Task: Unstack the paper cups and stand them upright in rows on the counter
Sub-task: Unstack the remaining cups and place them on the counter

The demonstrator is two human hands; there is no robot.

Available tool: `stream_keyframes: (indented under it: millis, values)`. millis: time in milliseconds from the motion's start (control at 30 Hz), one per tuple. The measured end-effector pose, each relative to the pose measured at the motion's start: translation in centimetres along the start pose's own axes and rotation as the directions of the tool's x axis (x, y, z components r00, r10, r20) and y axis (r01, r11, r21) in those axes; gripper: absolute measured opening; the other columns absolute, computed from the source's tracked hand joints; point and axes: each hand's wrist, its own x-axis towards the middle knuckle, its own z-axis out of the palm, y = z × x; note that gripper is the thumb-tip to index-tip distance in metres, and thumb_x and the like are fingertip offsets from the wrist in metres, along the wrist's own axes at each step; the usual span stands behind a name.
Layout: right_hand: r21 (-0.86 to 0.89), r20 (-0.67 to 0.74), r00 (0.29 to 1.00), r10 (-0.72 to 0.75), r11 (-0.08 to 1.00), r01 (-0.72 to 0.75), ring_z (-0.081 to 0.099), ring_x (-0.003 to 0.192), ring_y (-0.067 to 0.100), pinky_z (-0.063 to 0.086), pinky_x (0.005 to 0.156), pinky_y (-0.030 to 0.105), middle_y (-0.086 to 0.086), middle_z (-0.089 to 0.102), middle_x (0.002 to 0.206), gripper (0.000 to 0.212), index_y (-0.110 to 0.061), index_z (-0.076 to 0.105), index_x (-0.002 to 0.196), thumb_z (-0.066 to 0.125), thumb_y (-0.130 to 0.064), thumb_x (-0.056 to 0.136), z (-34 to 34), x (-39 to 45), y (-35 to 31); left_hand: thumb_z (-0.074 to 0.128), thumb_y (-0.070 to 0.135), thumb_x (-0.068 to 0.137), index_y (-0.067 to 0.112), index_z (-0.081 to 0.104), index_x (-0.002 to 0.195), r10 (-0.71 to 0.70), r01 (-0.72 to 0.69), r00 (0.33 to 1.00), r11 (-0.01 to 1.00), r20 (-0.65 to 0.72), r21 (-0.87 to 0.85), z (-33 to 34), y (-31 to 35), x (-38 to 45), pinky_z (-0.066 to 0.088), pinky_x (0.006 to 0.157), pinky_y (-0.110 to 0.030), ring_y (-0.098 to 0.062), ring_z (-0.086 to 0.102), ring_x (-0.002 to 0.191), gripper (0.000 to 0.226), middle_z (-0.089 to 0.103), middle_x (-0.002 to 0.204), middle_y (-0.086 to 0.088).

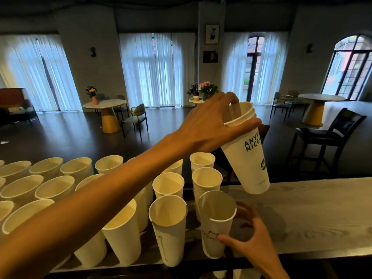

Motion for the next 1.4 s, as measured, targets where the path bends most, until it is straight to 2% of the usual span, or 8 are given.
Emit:
stream_keyframes:
  millis: [167,300,533,733,833,1000,1167,1400]
  values:
    - [0.037,-0.178,0.983,-0.055,0.997,0.062,0.059,0.114,0.015,0.048,0.098,0.045,-0.01,0.06,0.124,0.116,-0.038,0.042,0.136,0.082,-0.078,0.036,-4.8,0.6,-1.3,0.049,0.071,0.089,0.023,0.049,0.131,0.056,-0.065,0.993,0.994,0.099,0.083,2.8,0.5,1.1,0.049,0.078,-0.03,-0.015,0.057,0.103,0.064,0.055,0.13,0.001]
    - [-0.018,-0.222,0.961,-0.167,0.986,0.167,0.047,0.118,0.013,0.044,0.087,0.027,-0.013,0.045,0.133,0.092,-0.046,0.03,0.14,0.08,-0.039,0.062,-6.8,2.4,-3.3,0.048,0.069,0.091,0.021,0.048,0.131,0.099,-0.123,0.973,0.987,0.209,0.103,5.7,1.5,1.7,0.049,0.077,-0.032,-0.017,0.058,0.101,0.062,0.056,0.128,-0.001]
    - [-0.031,-0.218,0.956,-0.196,0.981,0.194,0.054,0.111,0.001,0.049,0.083,0.025,-0.025,0.056,0.117,0.07,-0.047,0.047,0.123,0.081,-0.045,0.063,-6.3,4.9,-3.2,0.04,0.071,0.091,0.02,0.048,0.135,0.209,-0.254,0.94,0.956,0.27,0.144,8.2,1.1,2.1,0.048,0.076,-0.031,-0.016,0.056,0.102,0.067,0.059,0.126,-0.003]
    - [-0.006,-0.294,0.94,-0.172,0.984,0.178,0.055,0.099,-0.008,0.051,0.071,0.007,-0.024,0.053,0.109,0.072,-0.035,0.043,0.126,0.087,-0.02,0.071,-3.8,7.1,-1.9,0.031,0.081,0.085,0.021,0.045,0.132,0.041,-0.122,0.945,0.965,0.325,0.232,9.6,0.0,1.9,0.048,0.074,-0.032,-0.017,0.056,0.096,0.078,0.058,0.127,-0.004]
    - [-0.017,-0.329,0.93,-0.162,0.986,0.165,0.061,0.107,0.01,0.059,0.083,0.032,-0.014,0.061,0.114,0.073,-0.042,0.044,0.122,0.086,-0.029,0.064,-3.3,9.6,-0.4,0.033,0.083,0.085,0.021,0.046,0.135,-0.044,-0.041,0.957,0.958,0.286,0.285,9.6,-0.8,2.9,0.042,0.076,-0.033,-0.024,0.058,0.109,0.081,0.056,0.135,-0.005]
    - [-0.063,-0.284,0.952,-0.115,0.993,0.101,0.062,0.103,0.009,0.06,0.082,0.04,-0.014,0.062,0.11,0.065,-0.038,0.045,0.113,0.086,-0.031,0.063,-2.7,12.7,3.6,0.025,0.086,0.076,0.017,0.052,0.132,-0.13,0.075,0.981,0.942,0.147,0.326,8.2,-2.2,5.8,0.046,0.085,-0.043,-0.03,0.058,0.106,0.093,0.06,0.129,-0.01]
    - [-0.017,-0.174,0.982,-0.071,0.997,0.069,0.056,0.105,0.008,0.051,0.072,0.02,-0.015,0.059,0.115,0.06,-0.038,0.045,0.115,0.084,-0.026,0.071,-0.9,15.2,5.7,0.029,0.081,0.086,0.015,0.056,0.124,-0.14,0.103,0.987,0.928,0.08,0.357,7.8,-4.5,7.7,0.04,0.075,-0.036,-0.019,0.048,0.089,0.081,0.06,0.12,-0.009]
    - [0.031,-0.093,0.993,-0.074,0.997,0.077,0.059,0.106,0.01,0.056,0.077,0.025,-0.016,0.061,0.114,0.07,-0.034,0.047,0.115,0.09,-0.041,0.06,0.3,16.5,6.4,0.028,0.077,0.09,0.016,0.057,0.126,-0.163,0.146,0.986,0.94,0.03,0.309,7.4,-5.1,7.9,0.041,0.08,-0.037,-0.024,0.054,0.096,0.077,0.059,0.124,-0.009]
